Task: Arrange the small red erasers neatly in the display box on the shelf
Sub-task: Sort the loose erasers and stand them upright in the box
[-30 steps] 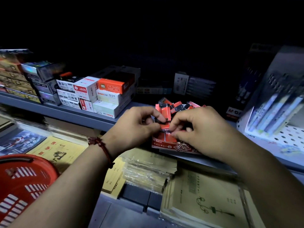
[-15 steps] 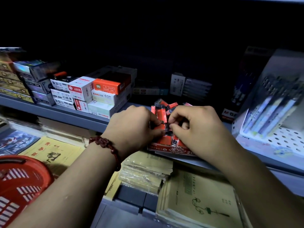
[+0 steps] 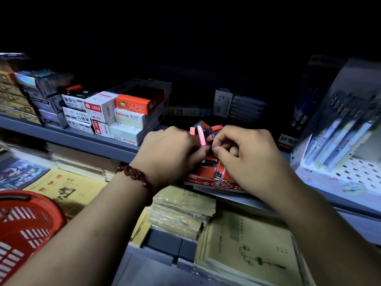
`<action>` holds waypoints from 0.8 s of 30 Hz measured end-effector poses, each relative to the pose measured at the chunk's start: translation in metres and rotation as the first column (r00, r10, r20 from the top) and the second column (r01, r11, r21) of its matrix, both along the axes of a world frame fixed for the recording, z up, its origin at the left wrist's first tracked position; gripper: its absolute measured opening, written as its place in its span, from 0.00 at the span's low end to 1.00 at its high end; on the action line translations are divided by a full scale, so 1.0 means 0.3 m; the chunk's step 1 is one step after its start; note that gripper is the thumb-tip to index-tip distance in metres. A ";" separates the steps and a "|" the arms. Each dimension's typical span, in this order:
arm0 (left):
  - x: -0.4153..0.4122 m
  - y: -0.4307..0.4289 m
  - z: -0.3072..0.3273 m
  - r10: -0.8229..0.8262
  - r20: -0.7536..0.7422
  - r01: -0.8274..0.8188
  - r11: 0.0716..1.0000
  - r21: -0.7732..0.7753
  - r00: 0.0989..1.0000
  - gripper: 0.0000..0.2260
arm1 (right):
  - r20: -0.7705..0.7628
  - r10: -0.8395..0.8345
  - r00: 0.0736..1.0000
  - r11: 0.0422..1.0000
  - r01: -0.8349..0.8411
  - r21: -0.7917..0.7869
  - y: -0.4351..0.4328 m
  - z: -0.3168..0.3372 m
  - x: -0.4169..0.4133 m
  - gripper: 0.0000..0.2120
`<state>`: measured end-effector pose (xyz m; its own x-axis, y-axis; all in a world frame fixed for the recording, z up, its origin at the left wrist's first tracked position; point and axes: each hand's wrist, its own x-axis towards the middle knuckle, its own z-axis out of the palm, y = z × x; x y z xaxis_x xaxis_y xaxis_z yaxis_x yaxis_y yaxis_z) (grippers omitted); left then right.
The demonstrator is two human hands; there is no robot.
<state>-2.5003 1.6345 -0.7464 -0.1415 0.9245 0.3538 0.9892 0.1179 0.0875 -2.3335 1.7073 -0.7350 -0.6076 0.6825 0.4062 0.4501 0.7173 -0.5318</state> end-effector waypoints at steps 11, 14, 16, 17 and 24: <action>-0.026 -0.009 -0.032 -0.092 0.937 0.081 0.994 0.069 0.336 0.08 | -0.026 0.016 1.000 1.000 -0.017 -0.022 -0.004 0.002 0.005 0.07; -0.036 -0.019 -0.029 -0.082 0.984 0.109 0.992 0.065 0.160 0.10 | -0.024 0.005 1.000 1.000 -0.006 -0.015 -0.003 -0.001 0.005 0.05; -0.040 -0.027 -0.020 -0.075 0.995 0.130 0.989 0.065 0.070 0.10 | -0.031 0.002 1.000 1.000 -0.002 -0.023 -0.006 -0.005 0.006 0.04; -0.042 -0.030 -0.016 -0.072 0.997 0.136 0.989 0.066 0.042 0.10 | -0.040 0.004 0.999 0.999 -0.005 -0.034 -0.008 -0.005 0.006 0.03; -0.059 -0.050 -0.013 -0.089 0.996 0.234 0.969 0.081 0.026 0.12 | -0.106 -0.005 0.994 0.997 -0.003 -0.072 -0.024 -0.006 -0.002 0.10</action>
<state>-2.5179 1.6196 -0.7504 -0.1314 0.9901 -0.0498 -0.0313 0.0461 0.9984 -2.3342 1.7000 -0.7368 -0.5633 0.7126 0.4182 0.3891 0.6753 -0.6266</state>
